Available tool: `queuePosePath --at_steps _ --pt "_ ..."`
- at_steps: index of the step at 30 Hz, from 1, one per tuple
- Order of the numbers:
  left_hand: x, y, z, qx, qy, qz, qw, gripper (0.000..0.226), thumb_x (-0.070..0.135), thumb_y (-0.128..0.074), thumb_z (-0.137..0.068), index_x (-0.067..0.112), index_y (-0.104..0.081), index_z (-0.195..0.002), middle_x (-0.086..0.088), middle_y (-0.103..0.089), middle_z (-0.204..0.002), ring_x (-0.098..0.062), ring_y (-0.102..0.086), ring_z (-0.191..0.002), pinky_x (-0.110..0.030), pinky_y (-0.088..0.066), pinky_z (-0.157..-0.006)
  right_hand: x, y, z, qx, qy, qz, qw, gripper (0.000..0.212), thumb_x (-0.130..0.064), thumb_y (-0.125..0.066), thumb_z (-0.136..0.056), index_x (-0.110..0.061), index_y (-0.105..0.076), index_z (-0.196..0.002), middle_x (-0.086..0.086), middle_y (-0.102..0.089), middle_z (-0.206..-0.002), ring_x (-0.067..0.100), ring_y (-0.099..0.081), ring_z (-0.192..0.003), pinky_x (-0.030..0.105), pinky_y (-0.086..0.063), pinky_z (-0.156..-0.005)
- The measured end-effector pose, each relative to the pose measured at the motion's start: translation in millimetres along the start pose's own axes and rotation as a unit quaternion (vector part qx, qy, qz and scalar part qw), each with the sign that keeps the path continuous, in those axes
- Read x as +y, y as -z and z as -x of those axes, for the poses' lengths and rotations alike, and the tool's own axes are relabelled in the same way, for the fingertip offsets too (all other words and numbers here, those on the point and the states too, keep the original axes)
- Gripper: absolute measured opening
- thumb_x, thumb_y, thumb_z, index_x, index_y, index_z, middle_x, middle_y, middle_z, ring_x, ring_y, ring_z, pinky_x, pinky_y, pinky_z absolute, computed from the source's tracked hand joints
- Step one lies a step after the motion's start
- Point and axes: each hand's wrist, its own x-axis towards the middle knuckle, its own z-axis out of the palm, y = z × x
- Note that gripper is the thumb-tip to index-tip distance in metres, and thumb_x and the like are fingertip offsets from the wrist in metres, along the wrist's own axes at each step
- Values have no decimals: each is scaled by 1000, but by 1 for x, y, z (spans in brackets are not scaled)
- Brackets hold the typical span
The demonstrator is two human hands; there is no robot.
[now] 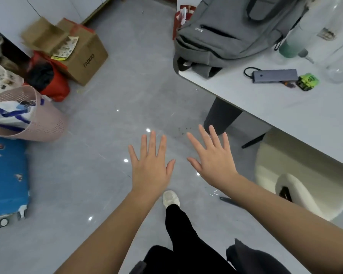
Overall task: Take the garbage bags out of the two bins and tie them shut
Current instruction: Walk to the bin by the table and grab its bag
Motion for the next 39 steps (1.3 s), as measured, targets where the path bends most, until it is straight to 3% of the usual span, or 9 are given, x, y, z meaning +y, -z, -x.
queuePosePath --at_steps 9,15,19,25,31,39 --pt "95 -21 135 8 38 4 999 69 54 -27 -94 20 -12 -152 -10 -8 -160 -31 -5 -147 -60 -7 -114 38 -8 145 37 62 18 997 67 -58 -44 -89 -29 -28 -148 10 -27 -156 36 -21 -144 59 -22 -111" --pt "169 -3 219 -17 45 17 999 69 55 -19 -93 21 -10 -152 -10 -4 -161 -30 -2 -148 -59 -4 -114 79 6 240 24 90 24 995 69 -59 -45 -88 -29 -28 -148 11 -28 -155 37 -23 -143 59 -23 -109" --pt "216 -2 250 -8 70 12 997 71 56 -10 -90 20 -13 -152 -10 -10 -160 -31 -7 -147 -60 -11 -114 113 10 278 16 116 26 993 68 -59 -43 -89 -28 -27 -148 11 -27 -156 37 -21 -143 61 -24 -111" --pt "302 -9 277 2 125 21 992 69 56 -12 -93 22 -1 -152 -9 0 -161 -30 0 -148 -59 -6 -115 182 3 322 25 164 31 986 68 -60 -39 -90 -29 -25 -149 10 -24 -157 36 -20 -144 58 -22 -112" --pt "410 -26 311 -1 189 27 982 69 55 -25 -92 19 -17 -151 -12 -18 -158 -32 -17 -145 -61 -17 -111 273 3 367 30 217 27 975 67 -57 -45 -89 -27 -30 -147 11 -28 -155 36 -23 -143 60 -26 -109" --pt "544 -21 344 16 241 42 969 70 56 -16 -91 20 -18 -151 -9 -14 -159 -31 -17 -145 -59 -16 -112 373 -4 423 35 264 29 964 69 -57 -48 -88 -29 -28 -147 10 -31 -154 36 -27 -142 58 -27 -107"
